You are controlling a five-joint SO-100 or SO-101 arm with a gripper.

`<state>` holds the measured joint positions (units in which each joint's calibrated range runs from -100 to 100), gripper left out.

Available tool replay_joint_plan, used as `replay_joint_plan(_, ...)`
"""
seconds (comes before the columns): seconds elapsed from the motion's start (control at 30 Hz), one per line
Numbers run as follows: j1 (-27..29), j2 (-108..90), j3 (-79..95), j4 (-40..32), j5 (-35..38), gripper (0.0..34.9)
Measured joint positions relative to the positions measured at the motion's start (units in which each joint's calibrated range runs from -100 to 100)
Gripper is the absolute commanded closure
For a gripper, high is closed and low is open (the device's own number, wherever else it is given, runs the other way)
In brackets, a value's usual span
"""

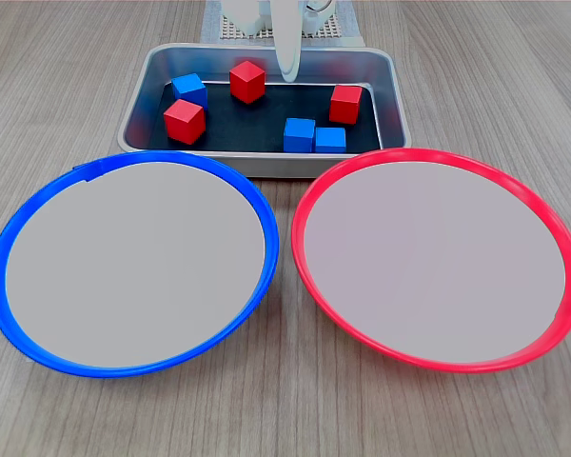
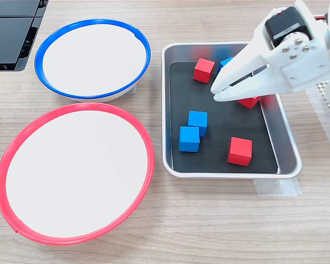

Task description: Move six blocks from tray to matching dishes

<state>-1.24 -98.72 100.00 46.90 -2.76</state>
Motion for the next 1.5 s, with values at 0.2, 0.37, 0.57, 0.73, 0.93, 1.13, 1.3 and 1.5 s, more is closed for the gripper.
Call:
replay_joint_plan(0.2,0.00,0.00,0.00,0.00,0.00,34.3)
replay_joint_plan(0.37,-2.57,2.47,-0.64,-0.65,-1.51,32.8)
replay_joint_plan(0.57,-8.58,27.79,-21.96,10.44,-5.91,18.1)
replay_joint_plan(0.73,-13.54,48.51,-37.11,17.78,-6.25,8.5)
replay_joint_plan(0.93,-16.64,63.17,-41.92,18.92,-6.25,10.6)
replay_joint_plan(1.13,-18.85,70.42,-42.11,18.11,-6.15,20.1)
replay_joint_plan(1.3,-18.58,75.28,-43.92,16.15,-5.96,31.5)
replay_joint_plan(1.5,-17.08,77.24,-49.82,17.78,-5.32,32.4)
